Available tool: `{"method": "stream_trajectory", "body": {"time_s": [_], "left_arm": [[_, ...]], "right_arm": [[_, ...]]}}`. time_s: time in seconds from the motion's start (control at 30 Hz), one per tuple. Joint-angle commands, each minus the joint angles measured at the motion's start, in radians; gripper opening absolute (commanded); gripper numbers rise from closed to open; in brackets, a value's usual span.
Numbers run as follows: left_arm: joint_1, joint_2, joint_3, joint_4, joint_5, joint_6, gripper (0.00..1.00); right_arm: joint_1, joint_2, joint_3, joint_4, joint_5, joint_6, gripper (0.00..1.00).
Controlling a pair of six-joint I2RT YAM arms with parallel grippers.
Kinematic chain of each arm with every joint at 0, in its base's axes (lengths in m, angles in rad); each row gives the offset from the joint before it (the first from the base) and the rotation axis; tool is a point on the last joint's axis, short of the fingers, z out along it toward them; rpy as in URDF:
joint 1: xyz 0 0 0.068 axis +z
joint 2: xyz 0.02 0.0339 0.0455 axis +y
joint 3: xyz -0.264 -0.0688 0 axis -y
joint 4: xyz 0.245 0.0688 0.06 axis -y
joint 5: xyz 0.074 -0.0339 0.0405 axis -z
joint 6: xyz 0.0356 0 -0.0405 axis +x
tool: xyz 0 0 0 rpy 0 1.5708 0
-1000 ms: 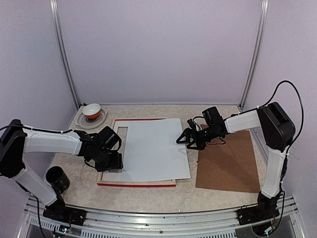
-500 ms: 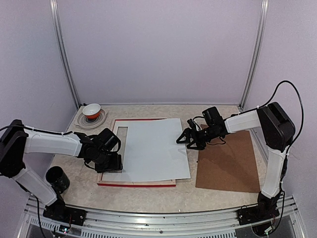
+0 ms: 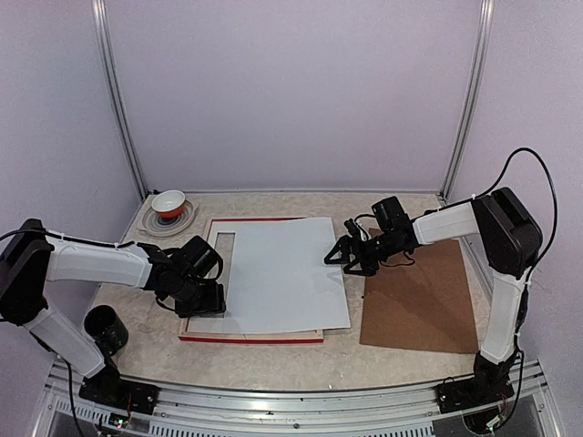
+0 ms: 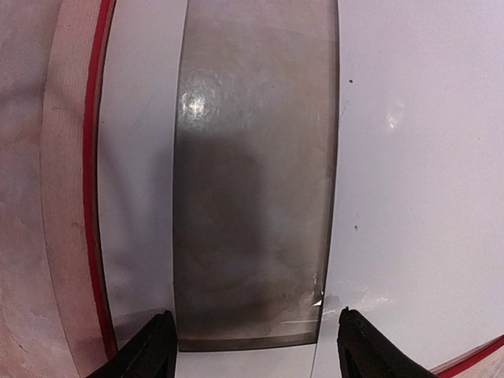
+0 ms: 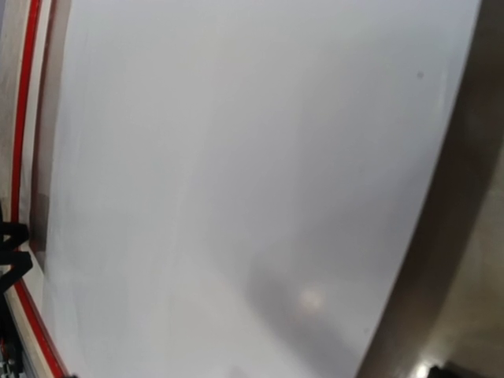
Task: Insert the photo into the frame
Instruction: Position the photo on the mat board.
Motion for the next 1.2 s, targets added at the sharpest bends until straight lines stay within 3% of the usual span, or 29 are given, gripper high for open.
{"method": "stream_trajectory", "body": {"time_s": [0.0,0.87,1.17], "left_arm": [[0.0,0.025,-0.011,0.043,0.004,-0.013,0.69],[0.0,-0.06,0.013,0.039,-0.089,-0.031,0.69],[-0.005,-0.009,0.009,0.066,-0.071,-0.027,0.69]], "right_arm": [[0.009,0.011,-0.005,0.015,-0.006,-0.001,0.96],[0.01,0.012,0.003,0.006,-0.006,-0.005,0.96],[0.009,0.019,0.016,-0.004,-0.006,-0.008,0.95]]}}
